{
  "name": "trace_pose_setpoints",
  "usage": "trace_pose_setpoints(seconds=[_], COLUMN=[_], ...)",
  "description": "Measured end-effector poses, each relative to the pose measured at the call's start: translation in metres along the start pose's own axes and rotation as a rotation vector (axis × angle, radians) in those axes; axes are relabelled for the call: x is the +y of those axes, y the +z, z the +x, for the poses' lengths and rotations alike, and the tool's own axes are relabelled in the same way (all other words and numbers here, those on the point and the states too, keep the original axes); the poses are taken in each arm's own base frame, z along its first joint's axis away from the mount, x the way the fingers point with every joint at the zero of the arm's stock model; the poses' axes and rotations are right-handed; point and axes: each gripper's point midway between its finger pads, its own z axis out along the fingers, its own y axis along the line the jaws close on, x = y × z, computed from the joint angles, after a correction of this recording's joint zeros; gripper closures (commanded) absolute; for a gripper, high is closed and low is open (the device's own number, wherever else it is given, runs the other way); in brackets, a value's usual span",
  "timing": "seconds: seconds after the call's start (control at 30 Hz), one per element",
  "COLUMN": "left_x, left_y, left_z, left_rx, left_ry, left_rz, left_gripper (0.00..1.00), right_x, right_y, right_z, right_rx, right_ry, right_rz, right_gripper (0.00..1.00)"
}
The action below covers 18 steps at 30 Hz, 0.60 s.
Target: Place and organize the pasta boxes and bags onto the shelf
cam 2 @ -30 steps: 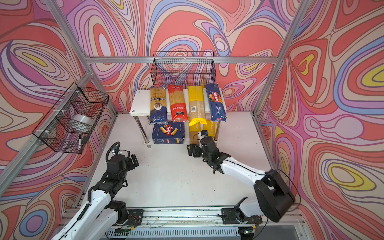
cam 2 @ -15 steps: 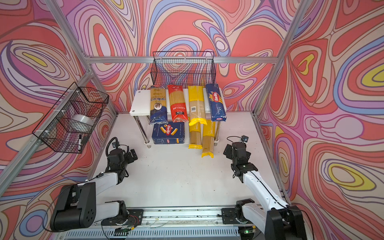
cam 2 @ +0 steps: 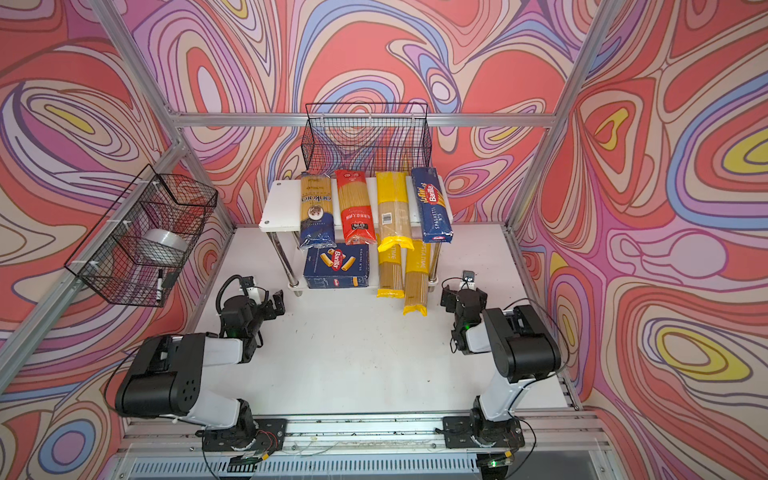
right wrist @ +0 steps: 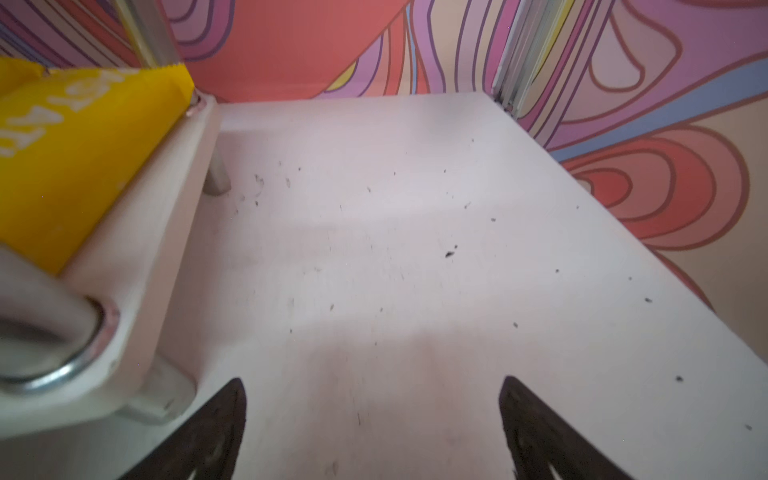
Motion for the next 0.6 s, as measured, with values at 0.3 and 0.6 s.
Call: trace_pose_setpoints(seconds=[0.3, 0.6], left_x=[-0.009, -0.016], left_y=[0.002, 0.003], left_z=[-0.005, -0.007], left_rx=[-0.019, -0.016], left_ry=[0.037, 0.061], left_rz=[0.026, 0.066], left_gripper=[0.0, 0.0], right_x=[0.001, 0.002], right_y=[0.002, 0.002], right_z=[-0.015, -0.015], right_rx=[-0.049, -0.049], right_ry=[0.005, 0.004], right_rz=[-0.013, -0.02], right_gripper=[0.02, 0.02])
